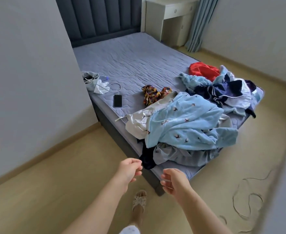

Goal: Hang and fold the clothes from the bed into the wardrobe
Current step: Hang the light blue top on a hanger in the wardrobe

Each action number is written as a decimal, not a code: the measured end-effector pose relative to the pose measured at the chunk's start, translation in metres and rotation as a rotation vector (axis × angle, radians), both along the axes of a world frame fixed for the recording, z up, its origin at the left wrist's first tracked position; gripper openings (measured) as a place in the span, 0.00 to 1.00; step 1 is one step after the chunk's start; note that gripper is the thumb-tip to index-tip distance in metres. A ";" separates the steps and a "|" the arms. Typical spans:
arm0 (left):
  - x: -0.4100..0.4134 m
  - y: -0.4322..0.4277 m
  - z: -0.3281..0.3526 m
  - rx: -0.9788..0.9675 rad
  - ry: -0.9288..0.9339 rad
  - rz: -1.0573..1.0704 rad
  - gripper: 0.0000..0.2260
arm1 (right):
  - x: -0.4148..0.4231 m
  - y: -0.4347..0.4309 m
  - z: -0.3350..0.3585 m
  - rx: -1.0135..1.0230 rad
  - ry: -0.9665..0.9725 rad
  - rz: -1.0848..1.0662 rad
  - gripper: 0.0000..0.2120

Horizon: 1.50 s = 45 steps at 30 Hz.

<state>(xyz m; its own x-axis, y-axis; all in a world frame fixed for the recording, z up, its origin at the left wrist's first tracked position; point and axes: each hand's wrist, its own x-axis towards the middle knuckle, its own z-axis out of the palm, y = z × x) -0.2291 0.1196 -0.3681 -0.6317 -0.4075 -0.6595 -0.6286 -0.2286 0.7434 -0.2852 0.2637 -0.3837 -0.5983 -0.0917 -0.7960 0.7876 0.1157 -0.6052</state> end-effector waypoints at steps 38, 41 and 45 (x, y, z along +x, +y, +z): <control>-0.343 0.052 -0.187 -0.423 -0.501 0.041 0.25 | -0.394 0.070 -0.137 0.245 -0.270 0.502 0.07; -0.356 0.053 -0.200 -0.524 -0.541 -0.116 0.31 | -0.400 0.072 -0.147 0.252 -0.272 0.492 0.06; -0.381 0.048 -0.211 -0.497 -0.603 -0.177 0.19 | -0.405 0.077 -0.155 0.249 -0.275 0.493 0.06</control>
<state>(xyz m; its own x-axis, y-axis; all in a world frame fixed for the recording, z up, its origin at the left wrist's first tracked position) -0.6099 0.1672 -0.5791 -0.3071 -0.6703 -0.6755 -0.9505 0.1807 0.2528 -0.6904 0.3408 -0.5389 -0.3024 -0.0969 -0.9482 0.7288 0.6177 -0.2956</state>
